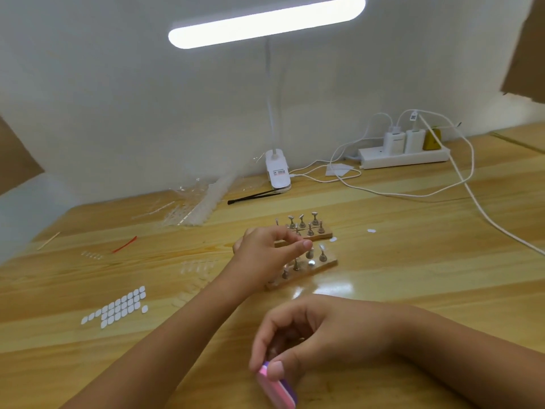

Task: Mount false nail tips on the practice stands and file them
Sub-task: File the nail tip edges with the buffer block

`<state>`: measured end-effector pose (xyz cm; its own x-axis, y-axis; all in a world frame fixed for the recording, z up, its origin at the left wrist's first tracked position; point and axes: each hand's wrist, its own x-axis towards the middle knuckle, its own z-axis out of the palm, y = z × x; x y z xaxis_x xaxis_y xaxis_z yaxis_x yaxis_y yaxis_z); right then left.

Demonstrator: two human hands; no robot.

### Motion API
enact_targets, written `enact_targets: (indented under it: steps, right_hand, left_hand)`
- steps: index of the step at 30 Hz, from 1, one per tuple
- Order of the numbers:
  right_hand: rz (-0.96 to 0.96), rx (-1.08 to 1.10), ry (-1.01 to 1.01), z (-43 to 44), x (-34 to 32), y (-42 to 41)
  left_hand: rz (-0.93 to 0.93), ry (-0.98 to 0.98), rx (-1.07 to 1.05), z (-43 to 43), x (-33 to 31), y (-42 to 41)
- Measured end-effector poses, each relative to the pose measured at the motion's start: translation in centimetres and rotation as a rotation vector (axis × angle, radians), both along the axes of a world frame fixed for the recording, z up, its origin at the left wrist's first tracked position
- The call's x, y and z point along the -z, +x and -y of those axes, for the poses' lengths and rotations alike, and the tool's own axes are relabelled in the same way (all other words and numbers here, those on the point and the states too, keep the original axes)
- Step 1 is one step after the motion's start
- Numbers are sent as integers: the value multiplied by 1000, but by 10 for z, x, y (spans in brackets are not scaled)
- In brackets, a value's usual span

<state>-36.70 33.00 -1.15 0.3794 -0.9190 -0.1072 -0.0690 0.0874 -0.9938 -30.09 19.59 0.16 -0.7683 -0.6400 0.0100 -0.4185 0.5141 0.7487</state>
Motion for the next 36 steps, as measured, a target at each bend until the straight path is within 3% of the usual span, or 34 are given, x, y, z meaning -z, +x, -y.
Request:
enact_targets:
  steps: [11, 15, 22, 30, 36]
  right_hand:
    - [42, -8, 31, 1, 0, -1]
    - [30, -5, 23, 1, 1, -2]
    - [12, -3, 17, 2, 1, -1]
    - [3, -10, 21, 1, 0, -3]
    - [3, -28, 26, 0, -1, -2]
  left_hand:
    - [-24, -28, 7, 8, 12, -6]
    - [-37, -205, 4, 8, 16, -10]
    - [-60, -749, 176, -2, 24, -11]
    - [-69, -679, 188, -7, 26, -13]
    - [-93, -871, 222, -12, 24, -13]
